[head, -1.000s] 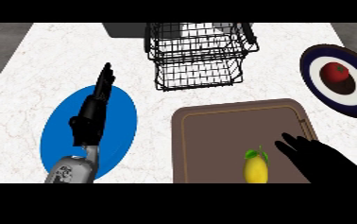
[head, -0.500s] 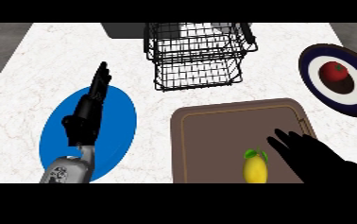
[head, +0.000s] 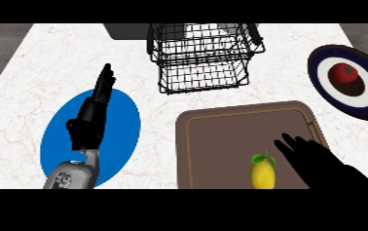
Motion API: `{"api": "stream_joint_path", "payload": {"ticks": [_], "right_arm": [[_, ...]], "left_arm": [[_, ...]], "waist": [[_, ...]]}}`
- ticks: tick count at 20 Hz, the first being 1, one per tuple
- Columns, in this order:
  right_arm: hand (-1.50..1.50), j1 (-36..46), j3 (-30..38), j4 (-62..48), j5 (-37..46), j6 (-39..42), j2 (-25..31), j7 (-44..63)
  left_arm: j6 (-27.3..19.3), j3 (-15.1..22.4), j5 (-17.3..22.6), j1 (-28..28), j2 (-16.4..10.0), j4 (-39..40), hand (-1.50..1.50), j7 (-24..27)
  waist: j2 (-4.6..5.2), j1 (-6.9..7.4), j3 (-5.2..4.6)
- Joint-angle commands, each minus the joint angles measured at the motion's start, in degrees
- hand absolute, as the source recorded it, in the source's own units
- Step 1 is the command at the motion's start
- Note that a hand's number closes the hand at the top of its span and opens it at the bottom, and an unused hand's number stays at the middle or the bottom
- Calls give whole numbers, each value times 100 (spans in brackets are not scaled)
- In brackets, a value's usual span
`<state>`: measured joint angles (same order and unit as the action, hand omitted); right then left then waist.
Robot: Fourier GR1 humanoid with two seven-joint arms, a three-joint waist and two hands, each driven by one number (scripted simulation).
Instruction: Pick the lemon from the tray and place it in the tiered basket
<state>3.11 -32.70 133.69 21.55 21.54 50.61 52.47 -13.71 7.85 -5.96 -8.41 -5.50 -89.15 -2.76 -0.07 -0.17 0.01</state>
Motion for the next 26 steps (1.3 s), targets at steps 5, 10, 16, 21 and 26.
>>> {"api": "stream_joint_path", "payload": {"ticks": [5, 10, 16, 21, 26], "right_arm": [[-150, -346, 466, -713, 583, 222, -512, -1150], [-150, -714, 401, -340, 1012, 505, -882, -1066], [-150, -306, 702, -947, 890, 1056, -1513, -1095], [-150, -275, 82, -1220, 1685, 1038, -2197, -938], [-150, -801, 509, -1213, 1985, 1015, -1967, -1620]], "left_arm": [[208, -227, 41, -143, -27, 2, 0, -93], [306, -266, 29, 169, 18, 93, 0, 335], [250, -182, -106, 134, 201, 95, 0, 226], [279, -109, -176, 204, 241, -348, 0, -178], [307, -126, -245, 393, 275, -331, 0, 85]], "waist": [[6, 4, 1], [3, -3, 0], [8, 19, -1], [3, 32, 0], [2, 7, 0]]}}
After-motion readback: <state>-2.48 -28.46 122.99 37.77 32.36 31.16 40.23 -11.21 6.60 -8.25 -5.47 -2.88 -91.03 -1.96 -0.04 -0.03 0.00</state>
